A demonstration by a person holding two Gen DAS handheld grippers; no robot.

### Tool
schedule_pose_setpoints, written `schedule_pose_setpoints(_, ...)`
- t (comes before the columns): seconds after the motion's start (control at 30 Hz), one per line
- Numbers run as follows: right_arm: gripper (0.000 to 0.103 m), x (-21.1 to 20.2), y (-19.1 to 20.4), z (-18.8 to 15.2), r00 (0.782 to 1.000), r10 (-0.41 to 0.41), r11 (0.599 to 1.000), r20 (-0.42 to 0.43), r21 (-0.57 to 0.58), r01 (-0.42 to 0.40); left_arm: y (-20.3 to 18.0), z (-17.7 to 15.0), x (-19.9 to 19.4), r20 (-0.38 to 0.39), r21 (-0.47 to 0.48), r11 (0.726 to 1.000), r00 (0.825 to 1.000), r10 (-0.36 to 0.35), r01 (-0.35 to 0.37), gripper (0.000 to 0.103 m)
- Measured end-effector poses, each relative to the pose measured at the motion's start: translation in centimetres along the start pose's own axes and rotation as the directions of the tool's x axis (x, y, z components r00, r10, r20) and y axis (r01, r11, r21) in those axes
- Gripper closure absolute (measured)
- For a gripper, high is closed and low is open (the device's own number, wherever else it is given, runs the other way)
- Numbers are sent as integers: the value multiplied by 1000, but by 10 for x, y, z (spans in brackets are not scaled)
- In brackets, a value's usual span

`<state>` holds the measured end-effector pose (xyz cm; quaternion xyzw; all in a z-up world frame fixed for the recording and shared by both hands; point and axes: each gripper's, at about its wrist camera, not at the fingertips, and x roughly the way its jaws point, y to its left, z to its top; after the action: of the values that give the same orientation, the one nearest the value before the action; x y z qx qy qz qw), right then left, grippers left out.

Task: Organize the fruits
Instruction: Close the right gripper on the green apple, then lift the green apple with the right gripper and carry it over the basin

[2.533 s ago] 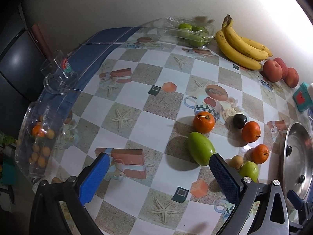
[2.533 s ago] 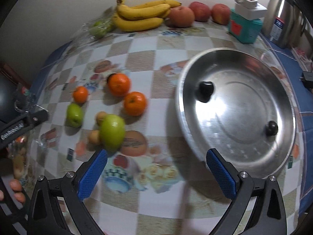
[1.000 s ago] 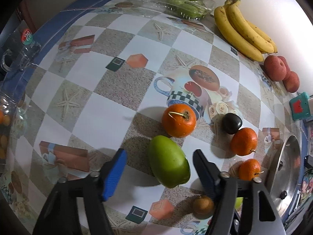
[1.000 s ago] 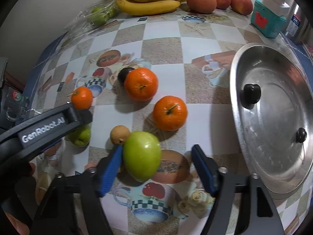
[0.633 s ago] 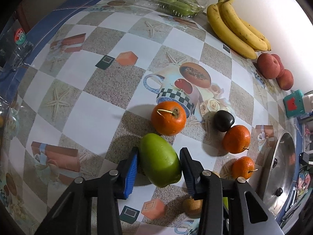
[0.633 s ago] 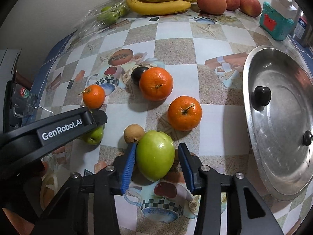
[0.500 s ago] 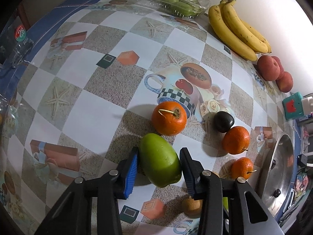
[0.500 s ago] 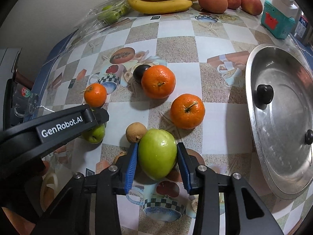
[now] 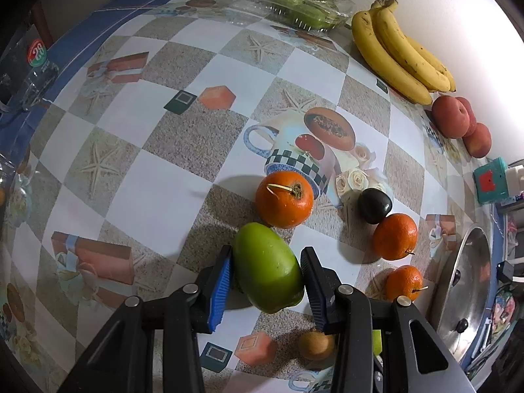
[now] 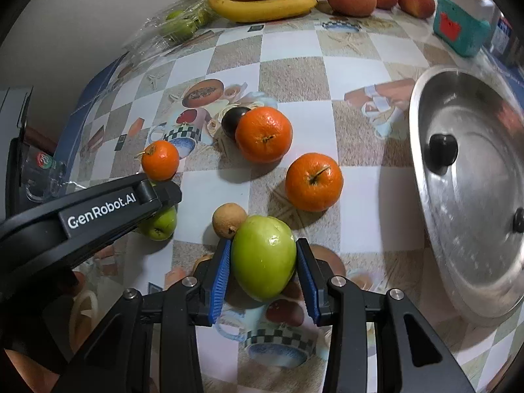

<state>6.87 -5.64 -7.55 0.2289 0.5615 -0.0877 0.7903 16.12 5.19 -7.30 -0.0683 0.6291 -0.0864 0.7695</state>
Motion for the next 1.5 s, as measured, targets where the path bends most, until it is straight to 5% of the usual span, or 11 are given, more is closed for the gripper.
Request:
schedule_pose_setpoints(0.27,62,-1,1,0,998,49,997,-29,55,-48,3,1,-3,4,-10,1000,1000,2,-2,59)
schedule_pose_setpoints(0.73,62,-37,-16,13,995,87,988,40,121,-92,3,6,-32,75,-34,999,997,26,-24,59)
schedule_pose_setpoints(1.5,62,-104,-106,32,979,-22,944,203,326,-47,-100,0,-48,120,119,993,992,-34,20,59)
